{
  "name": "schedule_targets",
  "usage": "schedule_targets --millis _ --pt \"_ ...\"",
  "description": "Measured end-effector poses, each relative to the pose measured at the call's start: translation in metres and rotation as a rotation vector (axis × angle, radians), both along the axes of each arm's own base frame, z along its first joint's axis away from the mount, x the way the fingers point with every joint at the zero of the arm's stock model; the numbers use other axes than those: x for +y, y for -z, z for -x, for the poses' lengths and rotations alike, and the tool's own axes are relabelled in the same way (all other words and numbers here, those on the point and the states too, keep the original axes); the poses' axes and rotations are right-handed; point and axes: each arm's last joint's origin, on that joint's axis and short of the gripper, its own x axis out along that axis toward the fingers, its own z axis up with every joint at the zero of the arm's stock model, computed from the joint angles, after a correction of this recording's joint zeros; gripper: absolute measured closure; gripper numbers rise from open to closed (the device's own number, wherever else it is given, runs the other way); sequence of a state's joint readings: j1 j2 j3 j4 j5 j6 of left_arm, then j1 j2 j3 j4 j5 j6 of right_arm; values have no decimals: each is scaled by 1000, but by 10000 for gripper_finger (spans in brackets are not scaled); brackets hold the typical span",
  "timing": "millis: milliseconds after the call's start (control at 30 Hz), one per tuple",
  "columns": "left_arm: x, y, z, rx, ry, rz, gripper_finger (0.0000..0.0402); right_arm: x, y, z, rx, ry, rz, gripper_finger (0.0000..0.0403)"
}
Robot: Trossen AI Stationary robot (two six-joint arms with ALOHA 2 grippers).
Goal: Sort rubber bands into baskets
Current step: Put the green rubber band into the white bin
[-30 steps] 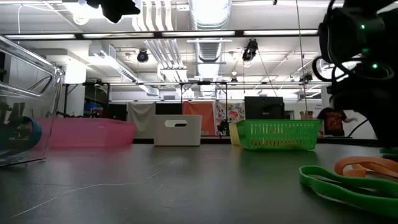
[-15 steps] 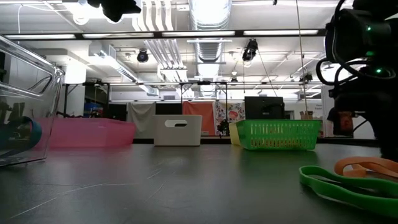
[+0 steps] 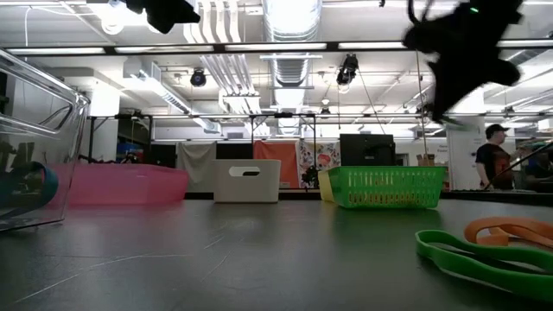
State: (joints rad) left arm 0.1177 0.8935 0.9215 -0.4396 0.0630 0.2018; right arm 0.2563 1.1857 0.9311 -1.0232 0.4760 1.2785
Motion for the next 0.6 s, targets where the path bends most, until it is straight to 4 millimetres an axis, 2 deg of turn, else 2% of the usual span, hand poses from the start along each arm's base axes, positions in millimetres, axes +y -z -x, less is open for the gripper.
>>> schedule_targets --millis 167,367,467,600 --pt "1 3 -8 5 8 -17 295 -16 -31 -41 -233 -128 250 394" --pt "1 0 -7 -21 8 -23 295 -59 -47 -98 -450 -271 494 394" --pt "0 -2 -4 -26 8 -23 295 -86 -40 -124 -542 -297 569 394" --pt "0 -3 1 -28 3 -15 295 -121 -14 -149 -609 -236 643 394"
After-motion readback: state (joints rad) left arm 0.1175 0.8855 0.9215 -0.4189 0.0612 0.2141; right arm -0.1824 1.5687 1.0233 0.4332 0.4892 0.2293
